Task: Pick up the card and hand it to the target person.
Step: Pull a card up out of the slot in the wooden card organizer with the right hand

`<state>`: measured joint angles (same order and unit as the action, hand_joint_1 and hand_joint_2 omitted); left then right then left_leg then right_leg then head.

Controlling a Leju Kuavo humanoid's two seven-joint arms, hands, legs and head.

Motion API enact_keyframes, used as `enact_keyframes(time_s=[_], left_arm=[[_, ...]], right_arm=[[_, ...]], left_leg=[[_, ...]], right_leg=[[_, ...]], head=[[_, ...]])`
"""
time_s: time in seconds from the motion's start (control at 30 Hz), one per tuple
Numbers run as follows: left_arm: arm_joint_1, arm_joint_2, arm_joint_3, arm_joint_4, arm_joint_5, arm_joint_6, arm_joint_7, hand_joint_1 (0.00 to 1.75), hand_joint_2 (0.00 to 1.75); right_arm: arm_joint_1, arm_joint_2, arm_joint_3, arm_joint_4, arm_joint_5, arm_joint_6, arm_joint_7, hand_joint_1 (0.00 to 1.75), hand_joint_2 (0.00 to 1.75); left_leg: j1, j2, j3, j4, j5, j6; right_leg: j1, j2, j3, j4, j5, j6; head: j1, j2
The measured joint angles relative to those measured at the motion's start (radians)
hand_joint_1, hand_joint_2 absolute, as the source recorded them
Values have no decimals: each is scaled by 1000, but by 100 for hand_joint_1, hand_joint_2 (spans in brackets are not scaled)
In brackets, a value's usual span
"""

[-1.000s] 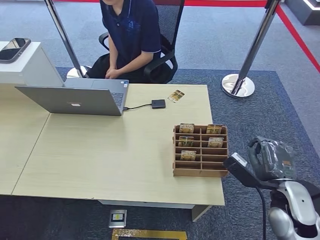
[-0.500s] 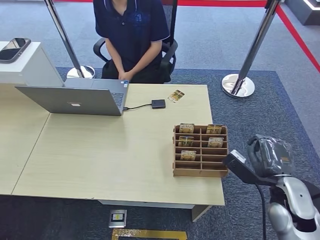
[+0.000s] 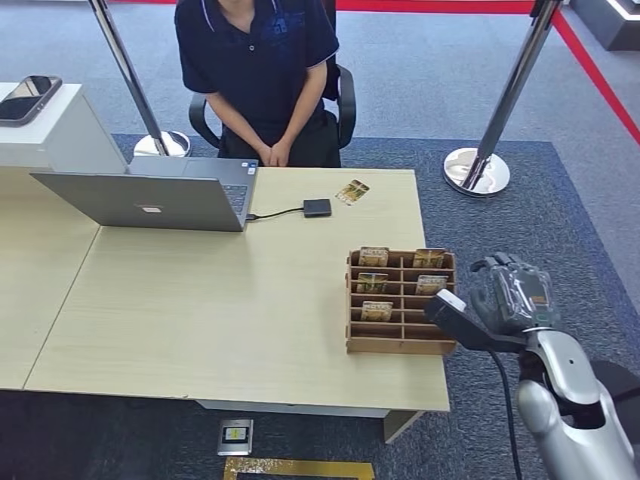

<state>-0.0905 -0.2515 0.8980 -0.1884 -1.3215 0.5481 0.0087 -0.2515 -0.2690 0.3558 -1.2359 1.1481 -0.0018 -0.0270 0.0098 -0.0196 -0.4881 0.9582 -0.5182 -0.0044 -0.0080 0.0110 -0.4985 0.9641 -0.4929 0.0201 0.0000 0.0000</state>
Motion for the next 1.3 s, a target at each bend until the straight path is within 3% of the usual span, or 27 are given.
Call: enact_keyframes(time_s=[0.83,1.3], left_arm=[[1,6,-4,0,-3,0,18,0,0],[2,4,-8,0,-2,-3,18,0,0]], right_arm=[[-97,10,86,117,-57,-13,-6,91,175],[-179,68,149,231,-75,-25,-9,86,175]], left_leg=[[0,0,-1,0,0,0],[0,2,-1,0,0,0]], right_leg=[[0,0,-1,1,0,0],[0,2,-2,1,1,0]], head=[[0,0],[0,0]])
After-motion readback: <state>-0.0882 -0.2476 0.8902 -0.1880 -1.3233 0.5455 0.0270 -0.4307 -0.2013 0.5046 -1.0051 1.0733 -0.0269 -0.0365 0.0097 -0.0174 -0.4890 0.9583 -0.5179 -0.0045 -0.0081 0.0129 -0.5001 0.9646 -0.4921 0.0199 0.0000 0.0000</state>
